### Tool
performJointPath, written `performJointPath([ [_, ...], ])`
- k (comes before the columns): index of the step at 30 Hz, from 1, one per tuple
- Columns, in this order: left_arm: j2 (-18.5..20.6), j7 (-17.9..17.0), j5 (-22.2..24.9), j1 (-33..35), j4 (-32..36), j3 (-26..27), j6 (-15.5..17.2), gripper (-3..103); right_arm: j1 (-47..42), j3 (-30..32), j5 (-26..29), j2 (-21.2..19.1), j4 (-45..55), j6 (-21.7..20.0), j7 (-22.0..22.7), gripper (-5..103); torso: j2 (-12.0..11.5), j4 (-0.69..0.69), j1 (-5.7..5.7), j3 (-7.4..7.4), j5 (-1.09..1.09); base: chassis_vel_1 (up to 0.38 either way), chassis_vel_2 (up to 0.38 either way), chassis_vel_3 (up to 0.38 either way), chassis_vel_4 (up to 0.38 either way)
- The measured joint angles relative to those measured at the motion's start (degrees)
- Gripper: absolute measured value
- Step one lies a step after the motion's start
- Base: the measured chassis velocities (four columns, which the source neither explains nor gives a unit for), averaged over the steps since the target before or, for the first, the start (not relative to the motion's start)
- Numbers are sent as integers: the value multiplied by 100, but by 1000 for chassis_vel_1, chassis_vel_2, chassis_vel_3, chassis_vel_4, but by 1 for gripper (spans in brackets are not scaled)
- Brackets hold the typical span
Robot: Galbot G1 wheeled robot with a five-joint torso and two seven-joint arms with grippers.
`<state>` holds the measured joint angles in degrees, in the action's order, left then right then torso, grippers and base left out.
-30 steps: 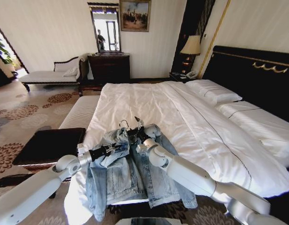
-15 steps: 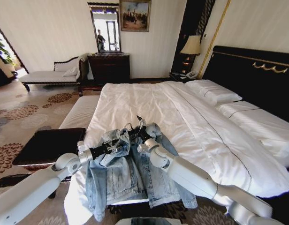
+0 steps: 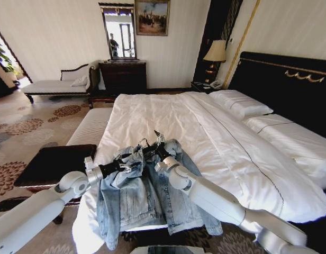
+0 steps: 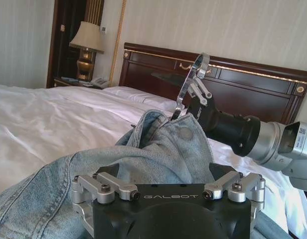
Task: Pick up the clothes from the bed and hang them on the clothes hanger.
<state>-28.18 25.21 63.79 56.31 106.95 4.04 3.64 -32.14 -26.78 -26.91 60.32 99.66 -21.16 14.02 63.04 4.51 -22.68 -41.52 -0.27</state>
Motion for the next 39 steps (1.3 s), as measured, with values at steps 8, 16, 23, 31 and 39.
performJointPath([
  [8,19,-66,72,43,109,68,-12,100,-67,37,-107,-18,-41,-23,76,71,0,1,0,0,1,0,0,0,0],
  [16,27,-140,190,23,167,172,-25,100,-97,20,-119,5,-68,-24,110,43,0,1,0,0,1,0,0,0,0],
  [23,16,-327,369,41,349,362,-30,100,-111,22,-129,-29,-75,-25,139,26,-2,1,0,0,1,0,0,0,0],
  [31,-61,-704,797,149,533,1037,-35,100,-116,67,-105,-35,-77,-23,154,26,-2,1,0,0,0,0,0,0,0],
  [39,-300,-1465,1146,693,492,2402,62,100,-129,122,123,-116,10,-58,185,26,-1,1,0,0,2,0,0,0,0],
])
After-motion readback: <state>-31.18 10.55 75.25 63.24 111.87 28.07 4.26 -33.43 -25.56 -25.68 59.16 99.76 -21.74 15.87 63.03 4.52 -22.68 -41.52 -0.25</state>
